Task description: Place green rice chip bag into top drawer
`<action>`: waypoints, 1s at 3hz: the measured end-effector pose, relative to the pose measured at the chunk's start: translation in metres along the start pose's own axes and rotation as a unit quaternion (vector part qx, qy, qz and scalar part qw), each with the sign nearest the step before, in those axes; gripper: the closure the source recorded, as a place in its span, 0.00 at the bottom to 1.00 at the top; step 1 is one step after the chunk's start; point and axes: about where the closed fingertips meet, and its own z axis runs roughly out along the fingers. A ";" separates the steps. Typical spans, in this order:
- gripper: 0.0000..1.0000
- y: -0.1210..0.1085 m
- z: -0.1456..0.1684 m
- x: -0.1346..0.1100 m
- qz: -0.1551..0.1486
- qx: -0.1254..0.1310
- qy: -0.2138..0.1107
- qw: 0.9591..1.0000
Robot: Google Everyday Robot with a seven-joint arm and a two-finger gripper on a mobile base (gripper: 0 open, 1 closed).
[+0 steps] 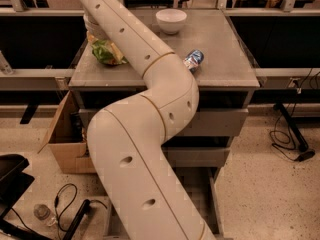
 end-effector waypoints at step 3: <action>1.00 0.029 -0.053 0.049 0.049 0.073 0.021 0.996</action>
Offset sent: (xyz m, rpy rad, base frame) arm -0.0073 -0.0169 0.0166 0.1115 -0.0562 -0.0308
